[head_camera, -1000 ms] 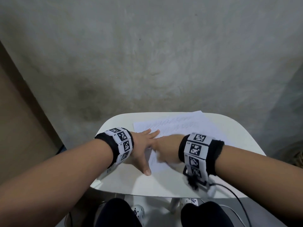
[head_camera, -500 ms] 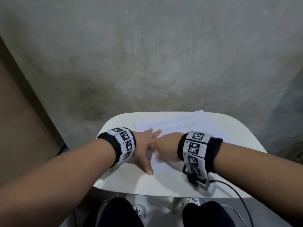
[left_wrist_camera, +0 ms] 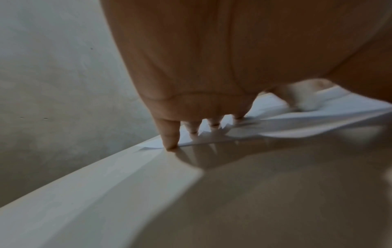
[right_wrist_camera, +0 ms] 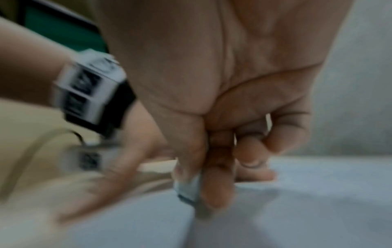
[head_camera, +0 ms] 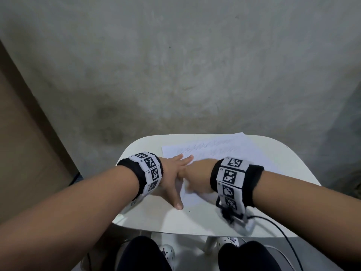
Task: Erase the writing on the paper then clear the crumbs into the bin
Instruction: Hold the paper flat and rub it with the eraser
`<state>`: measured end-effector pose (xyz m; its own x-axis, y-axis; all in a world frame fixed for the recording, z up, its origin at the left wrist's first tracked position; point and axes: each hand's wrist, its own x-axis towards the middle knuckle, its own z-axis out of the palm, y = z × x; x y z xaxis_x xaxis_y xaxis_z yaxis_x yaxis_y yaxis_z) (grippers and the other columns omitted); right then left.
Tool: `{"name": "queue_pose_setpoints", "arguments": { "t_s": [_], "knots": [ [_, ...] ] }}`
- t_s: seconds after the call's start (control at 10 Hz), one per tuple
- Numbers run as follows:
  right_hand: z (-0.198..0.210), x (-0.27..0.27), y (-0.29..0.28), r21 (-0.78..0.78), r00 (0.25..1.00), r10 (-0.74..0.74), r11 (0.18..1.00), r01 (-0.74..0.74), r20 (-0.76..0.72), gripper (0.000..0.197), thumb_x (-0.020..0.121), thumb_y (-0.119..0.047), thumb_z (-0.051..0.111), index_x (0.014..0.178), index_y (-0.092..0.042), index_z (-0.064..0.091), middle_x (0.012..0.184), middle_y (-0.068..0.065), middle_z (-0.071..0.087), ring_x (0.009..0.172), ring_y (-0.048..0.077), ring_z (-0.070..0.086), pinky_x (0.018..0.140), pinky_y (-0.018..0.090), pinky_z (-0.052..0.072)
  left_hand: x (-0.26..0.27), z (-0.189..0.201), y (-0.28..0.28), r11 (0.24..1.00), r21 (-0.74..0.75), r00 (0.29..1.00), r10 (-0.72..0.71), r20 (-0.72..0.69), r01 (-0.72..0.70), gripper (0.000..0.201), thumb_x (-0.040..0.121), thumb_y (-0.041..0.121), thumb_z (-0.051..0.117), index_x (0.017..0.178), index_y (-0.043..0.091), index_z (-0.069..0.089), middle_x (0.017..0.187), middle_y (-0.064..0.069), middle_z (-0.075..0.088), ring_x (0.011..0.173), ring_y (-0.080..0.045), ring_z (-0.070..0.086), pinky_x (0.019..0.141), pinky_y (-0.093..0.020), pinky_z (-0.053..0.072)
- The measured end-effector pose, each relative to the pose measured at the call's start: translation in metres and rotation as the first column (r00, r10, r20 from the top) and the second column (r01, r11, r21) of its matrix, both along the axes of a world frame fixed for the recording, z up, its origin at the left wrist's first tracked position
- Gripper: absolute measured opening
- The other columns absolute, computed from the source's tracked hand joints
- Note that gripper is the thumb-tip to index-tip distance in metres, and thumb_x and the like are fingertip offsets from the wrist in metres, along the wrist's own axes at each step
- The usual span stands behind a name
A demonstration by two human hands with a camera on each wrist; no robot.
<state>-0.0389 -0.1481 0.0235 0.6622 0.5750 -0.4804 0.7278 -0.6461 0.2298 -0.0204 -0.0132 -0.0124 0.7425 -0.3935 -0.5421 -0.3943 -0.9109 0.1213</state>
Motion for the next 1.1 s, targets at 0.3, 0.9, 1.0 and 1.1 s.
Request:
{"name": "queue_pose_setpoints", "arguments": {
  "t_s": [0.3, 0.9, 1.0, 1.1],
  "knots": [
    [0.007, -0.001, 0.006, 0.023, 0.986, -0.16, 0.987, 0.161, -0.041, 0.043, 0.093, -0.024, 0.056, 0.135, -0.013, 0.05, 0.127, 0.008, 0.059, 0.112, 0.029, 0.057, 0.092, 0.037, 0.043, -0.008, 0.007, -0.002, 0.989, -0.039, 0.989, 0.144, 0.025, -0.143, 0.139, 0.06, 0.056, 0.089, 0.154, 0.043, -0.014, 0.157, 0.019, -0.022, 0.15, -0.009, -0.004, 0.123, -0.043, 0.007],
    [-0.011, 0.005, 0.018, 0.02, 0.991, -0.128, 0.991, 0.129, -0.039, 0.04, 0.086, -0.032, 0.065, 0.123, -0.019, 0.06, 0.129, 0.006, 0.059, 0.114, 0.027, 0.059, 0.095, 0.04, 0.048, -0.009, 0.004, -0.003, 0.995, 0.006, 0.995, 0.098, 0.029, -0.098, 0.139, 0.066, 0.048, 0.088, 0.154, 0.033, -0.018, 0.16, 0.015, -0.023, 0.149, -0.008, -0.013, 0.121, -0.035, -0.001],
    [-0.01, 0.011, 0.01, 0.005, 0.992, -0.126, 0.992, 0.126, -0.027, 0.04, 0.086, -0.035, 0.062, 0.125, -0.023, 0.059, 0.122, 0.003, 0.063, 0.109, 0.025, 0.062, 0.091, 0.037, 0.05, -0.002, 0.0, -0.001, 1.0, 0.004, 0.999, 0.026, 0.025, -0.026, 0.138, 0.063, 0.061, 0.084, 0.153, 0.039, -0.019, 0.161, 0.012, -0.025, 0.148, -0.013, -0.023, 0.122, -0.048, -0.002],
    [0.003, 0.011, -0.004, -0.074, 0.987, -0.157, 0.984, 0.16, 0.036, 0.052, 0.094, -0.026, 0.055, 0.144, -0.022, 0.039, 0.138, 0.004, 0.051, 0.125, 0.025, 0.051, 0.092, 0.037, 0.043, 0.002, -0.007, 0.007, 1.0, -0.002, 0.999, -0.004, 0.036, 0.004, 0.139, 0.054, 0.072, 0.078, 0.149, 0.05, -0.022, 0.161, 0.015, -0.026, 0.148, -0.015, -0.024, 0.12, -0.057, 0.0]
  ]
}}
